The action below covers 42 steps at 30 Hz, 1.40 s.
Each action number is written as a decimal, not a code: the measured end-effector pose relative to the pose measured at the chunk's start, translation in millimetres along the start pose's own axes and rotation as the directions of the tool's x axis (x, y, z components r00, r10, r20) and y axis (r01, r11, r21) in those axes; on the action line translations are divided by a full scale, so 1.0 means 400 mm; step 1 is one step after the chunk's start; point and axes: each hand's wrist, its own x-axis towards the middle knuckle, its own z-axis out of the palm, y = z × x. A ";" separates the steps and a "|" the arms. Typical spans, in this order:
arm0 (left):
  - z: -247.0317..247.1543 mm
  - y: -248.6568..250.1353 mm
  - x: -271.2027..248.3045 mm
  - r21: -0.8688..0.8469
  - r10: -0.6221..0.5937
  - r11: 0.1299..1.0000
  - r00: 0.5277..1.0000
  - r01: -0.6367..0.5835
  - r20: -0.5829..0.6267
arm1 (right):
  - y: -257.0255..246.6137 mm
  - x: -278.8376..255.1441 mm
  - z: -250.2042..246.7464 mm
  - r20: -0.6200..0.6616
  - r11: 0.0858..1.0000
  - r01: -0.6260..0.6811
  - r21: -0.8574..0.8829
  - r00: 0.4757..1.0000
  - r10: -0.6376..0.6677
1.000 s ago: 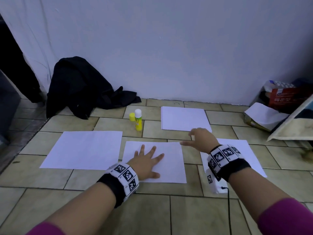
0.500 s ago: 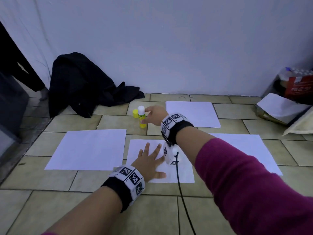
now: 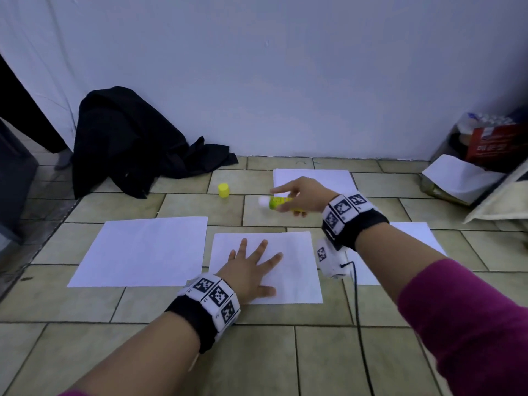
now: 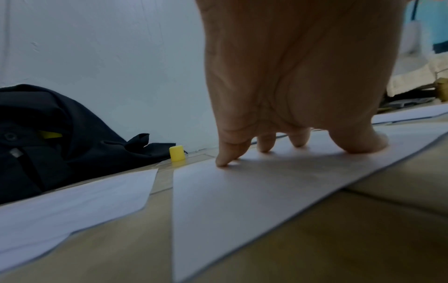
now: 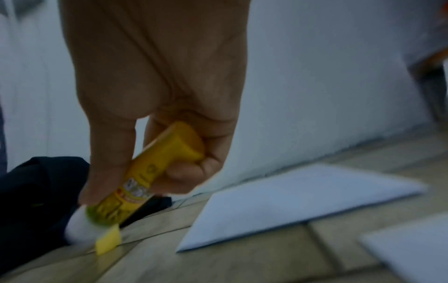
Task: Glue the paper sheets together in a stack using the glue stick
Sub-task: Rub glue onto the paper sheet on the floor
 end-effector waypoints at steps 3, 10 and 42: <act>-0.008 0.009 0.002 -0.058 -0.025 0.998 0.999 0.024 -0.028 | 0.052 -0.036 -0.042 -0.192 0.994 -0.049 -0.101 0.981 0.029; -0.028 0.055 0.028 -0.105 -0.135 0.986 0.989 0.129 -0.052 | 0.104 -0.079 0.001 -0.336 0.988 -0.017 0.153 0.939 0.068; -0.089 -0.009 -0.013 0.140 -0.060 0.987 0.989 0.079 -0.137 | 0.161 -0.256 -0.001 -0.340 0.980 0.019 0.199 0.939 0.051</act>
